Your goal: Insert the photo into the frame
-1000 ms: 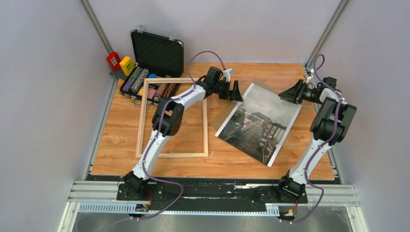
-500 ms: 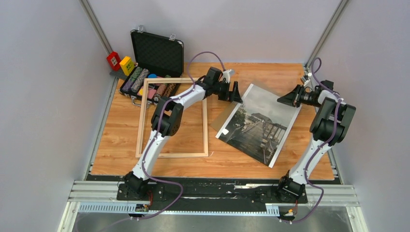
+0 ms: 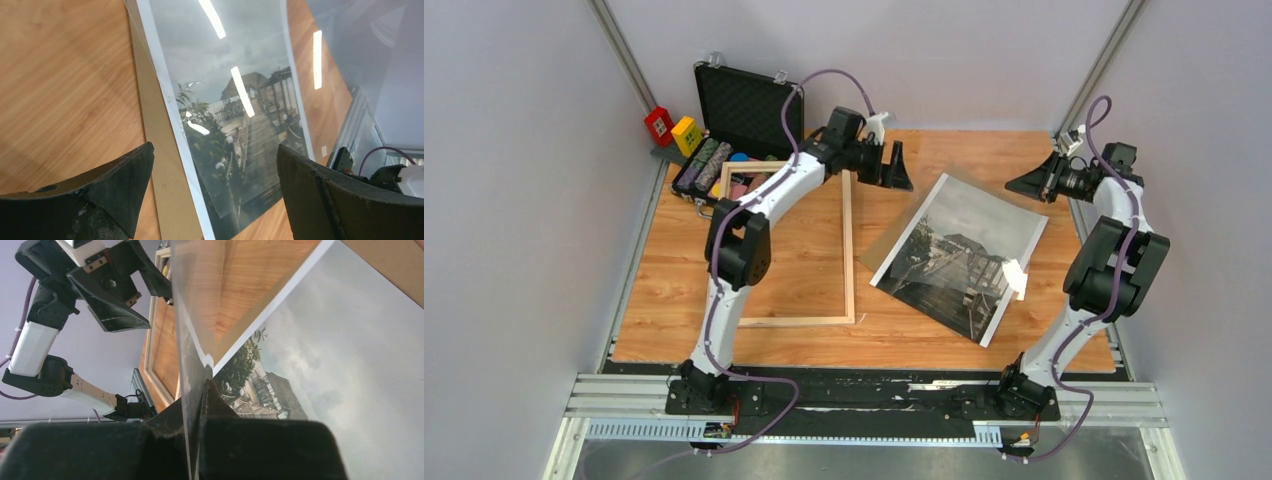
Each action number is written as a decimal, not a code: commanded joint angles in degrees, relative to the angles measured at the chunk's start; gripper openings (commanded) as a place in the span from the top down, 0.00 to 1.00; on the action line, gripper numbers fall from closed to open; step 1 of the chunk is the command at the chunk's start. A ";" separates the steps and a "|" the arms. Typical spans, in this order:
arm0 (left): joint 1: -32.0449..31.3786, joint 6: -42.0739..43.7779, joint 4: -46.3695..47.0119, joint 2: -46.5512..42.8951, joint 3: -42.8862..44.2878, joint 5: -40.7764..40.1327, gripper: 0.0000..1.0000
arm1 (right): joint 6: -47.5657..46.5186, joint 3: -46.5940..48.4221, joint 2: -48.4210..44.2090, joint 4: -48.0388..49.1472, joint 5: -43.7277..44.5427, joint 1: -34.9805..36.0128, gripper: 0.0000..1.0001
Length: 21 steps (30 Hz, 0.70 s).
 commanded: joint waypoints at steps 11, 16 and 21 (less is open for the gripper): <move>5.91 5.83 1.44 -22.85 -12.84 3.52 0.00 | 12.65 1.43 -13.52 2.92 -12.50 1.88 1.00; 5.96 4.41 6.59 -25.45 -18.37 6.24 0.00 | 19.66 0.41 -16.92 9.13 -15.00 5.12 1.00; 5.93 1.04 12.03 -27.68 -20.89 10.82 0.00 | 29.88 -0.52 -18.97 20.05 -15.10 9.73 1.00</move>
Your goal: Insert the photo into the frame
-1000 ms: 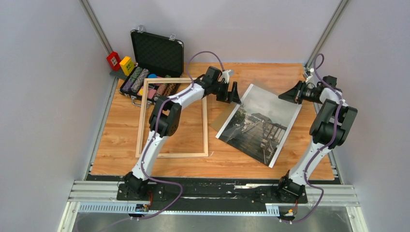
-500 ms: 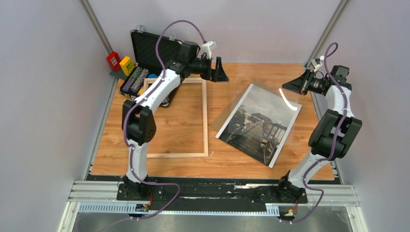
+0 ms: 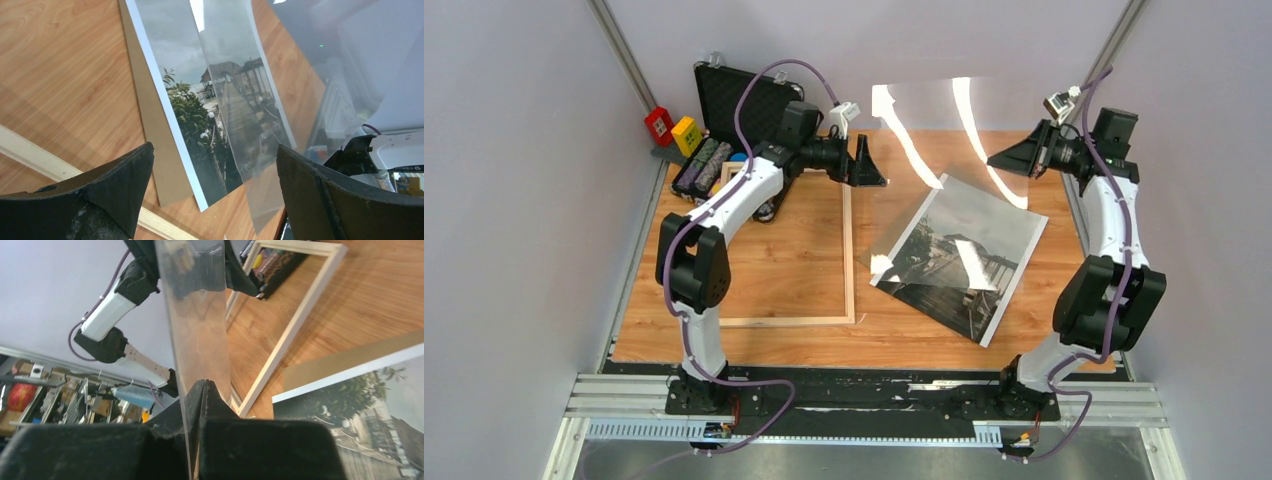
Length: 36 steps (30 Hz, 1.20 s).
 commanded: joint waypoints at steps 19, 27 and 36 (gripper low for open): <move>1.68 -21.95 33.10 -16.04 -20.77 15.06 0.12 | 39.25 -12.02 -5.52 50.95 3.79 10.17 1.00; 1.68 -27.04 39.63 -18.28 -28.29 12.17 0.00 | 43.31 -13.38 -5.34 55.44 10.88 11.57 1.00; 2.49 -30.31 43.89 -19.43 -31.24 10.68 0.24 | 43.78 -14.18 -4.37 56.51 12.52 11.77 1.00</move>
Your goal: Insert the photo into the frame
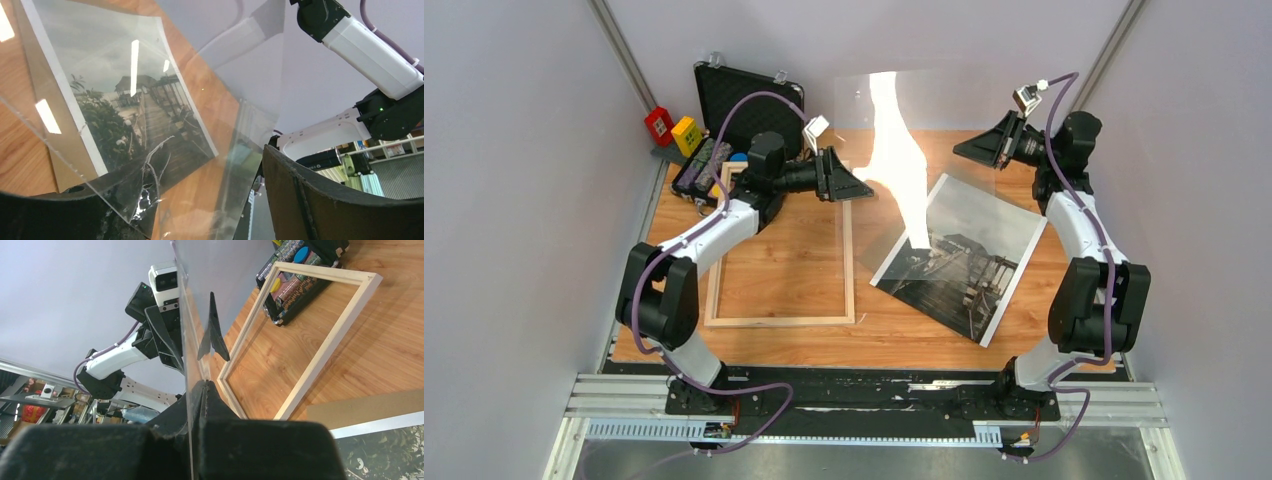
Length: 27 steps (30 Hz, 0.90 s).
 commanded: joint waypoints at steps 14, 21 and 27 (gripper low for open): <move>3.36 -4.05 5.71 -2.23 0.25 -0.97 0.52 | -2.56 -3.62 -1.65 1.83 0.68 0.53 1.00; 3.13 -6.43 7.52 0.60 2.27 -0.23 0.52 | -3.62 -4.00 -1.82 0.96 1.04 1.77 1.00; 2.21 -6.07 7.18 0.94 2.07 -0.14 0.57 | -3.64 -3.82 -1.76 0.87 1.03 1.80 1.00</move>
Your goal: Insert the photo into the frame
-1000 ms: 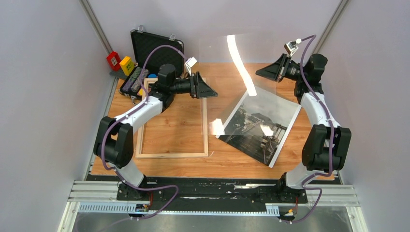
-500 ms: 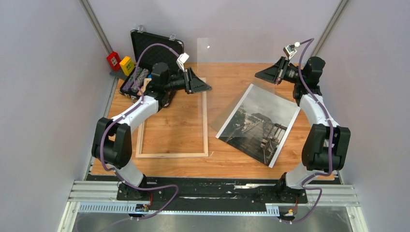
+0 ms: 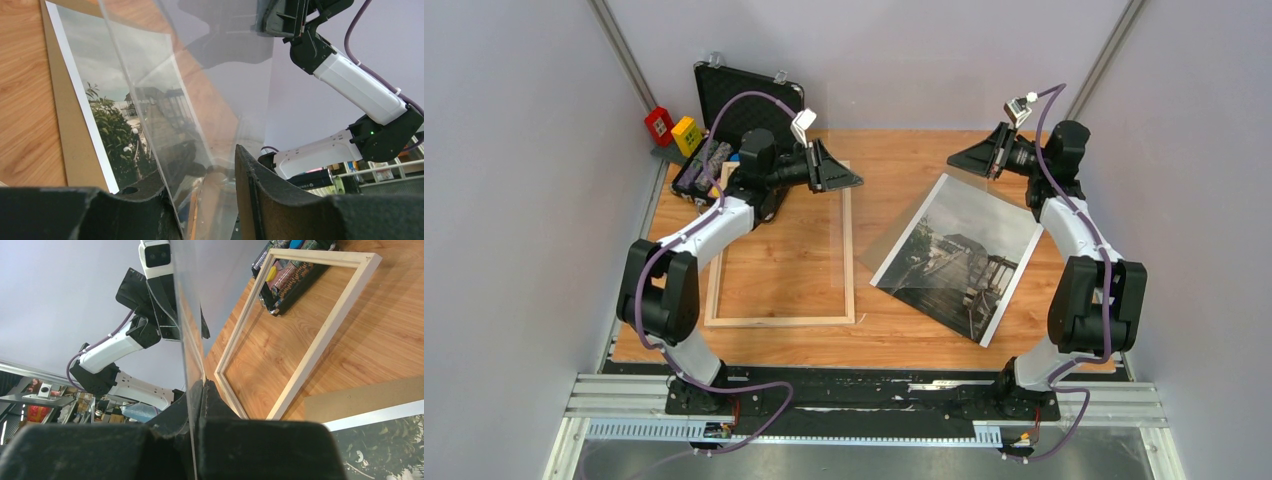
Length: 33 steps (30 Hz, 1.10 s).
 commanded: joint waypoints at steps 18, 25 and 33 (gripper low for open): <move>0.59 -4.21 0.07 -5.84 -0.43 2.25 1.00 | -7.03 -0.74 -1.64 -6.79 3.36 0.46 0.44; 5.57 -5.92 -4.96 -6.30 -0.57 5.85 1.00 | -14.57 -2.03 -2.37 -13.62 6.02 1.29 0.07; 14.39 21.58 -47.28 -8.72 9.24 9.59 1.00 | -20.94 -6.05 -5.02 -16.65 13.75 2.46 0.06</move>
